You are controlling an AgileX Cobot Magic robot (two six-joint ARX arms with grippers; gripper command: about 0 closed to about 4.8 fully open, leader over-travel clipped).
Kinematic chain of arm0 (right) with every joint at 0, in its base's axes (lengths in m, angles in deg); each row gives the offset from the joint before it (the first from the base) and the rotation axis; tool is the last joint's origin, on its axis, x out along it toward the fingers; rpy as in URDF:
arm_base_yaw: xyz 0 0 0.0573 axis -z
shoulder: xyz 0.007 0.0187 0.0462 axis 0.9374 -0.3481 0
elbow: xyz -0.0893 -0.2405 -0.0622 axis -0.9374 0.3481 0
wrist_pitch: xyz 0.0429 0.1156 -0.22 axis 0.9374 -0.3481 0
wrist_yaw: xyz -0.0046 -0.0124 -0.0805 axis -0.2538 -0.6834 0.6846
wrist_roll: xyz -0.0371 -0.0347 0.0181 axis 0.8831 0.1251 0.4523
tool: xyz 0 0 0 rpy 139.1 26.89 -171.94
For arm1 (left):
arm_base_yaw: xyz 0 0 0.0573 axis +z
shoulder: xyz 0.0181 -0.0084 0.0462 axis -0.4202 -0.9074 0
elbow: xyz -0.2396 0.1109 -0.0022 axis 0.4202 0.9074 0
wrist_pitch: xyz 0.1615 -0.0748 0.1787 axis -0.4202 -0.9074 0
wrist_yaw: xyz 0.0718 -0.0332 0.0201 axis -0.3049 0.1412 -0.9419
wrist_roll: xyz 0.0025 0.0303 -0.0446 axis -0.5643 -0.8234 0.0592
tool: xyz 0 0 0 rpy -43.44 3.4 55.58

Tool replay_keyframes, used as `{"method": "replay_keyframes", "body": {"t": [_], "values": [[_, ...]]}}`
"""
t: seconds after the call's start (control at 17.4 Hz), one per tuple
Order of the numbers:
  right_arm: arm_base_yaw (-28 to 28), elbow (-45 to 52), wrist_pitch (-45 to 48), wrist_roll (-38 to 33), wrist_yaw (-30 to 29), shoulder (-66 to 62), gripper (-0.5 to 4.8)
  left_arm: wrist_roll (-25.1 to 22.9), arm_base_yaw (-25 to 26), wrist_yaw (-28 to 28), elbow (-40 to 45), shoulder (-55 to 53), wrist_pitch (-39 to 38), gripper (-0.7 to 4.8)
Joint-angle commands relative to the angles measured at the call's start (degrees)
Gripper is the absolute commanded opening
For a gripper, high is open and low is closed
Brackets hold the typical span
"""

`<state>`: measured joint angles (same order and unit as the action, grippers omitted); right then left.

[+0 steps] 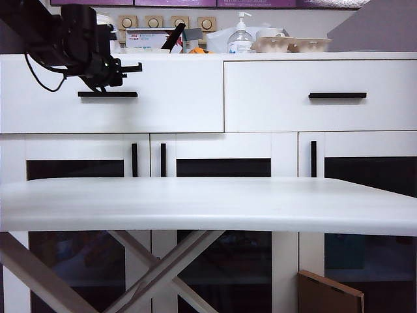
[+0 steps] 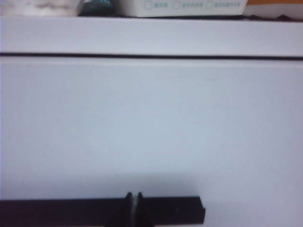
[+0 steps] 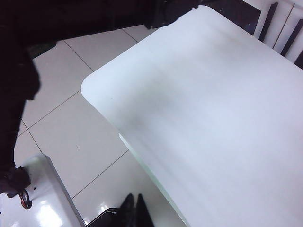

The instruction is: Pick up a can of beer from the white table, open the left drawer, place the beer inside the drawer, and finally close the drawer.

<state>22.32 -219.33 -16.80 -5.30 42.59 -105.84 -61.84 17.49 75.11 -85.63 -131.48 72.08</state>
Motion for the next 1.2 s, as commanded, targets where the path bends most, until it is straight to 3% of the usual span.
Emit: {"method": "replay_keyframes", "body": {"t": [0.06,0.4,0.86,1.09,1.2], "values": [[-0.13,-0.22,0.70,-0.22,-0.04,0.28,-0.04,-0.07,-0.07,0.00,-5.25,-2.75,-2.27,-0.05],[-0.13,-0.20,0.72,-0.20,-0.04,0.28,-0.04,1.29,0.66,-0.59,-9.35,-6.03,-2.34,-0.05],[-0.13,-0.20,0.76,-0.20,0.02,0.20,-0.04,2.78,2.08,-0.50,-30.34,-16.52,-10.82,-0.05],[-0.13,-0.20,0.74,-0.20,-0.02,0.07,-0.04,3.61,2.43,-0.42,-31.10,-17.29,-12.26,-0.05],[-0.13,-0.22,0.81,-0.22,2.89,0.09,-0.04,3.56,2.43,-0.33,-31.34,-16.70,-12.39,-0.05]]}}
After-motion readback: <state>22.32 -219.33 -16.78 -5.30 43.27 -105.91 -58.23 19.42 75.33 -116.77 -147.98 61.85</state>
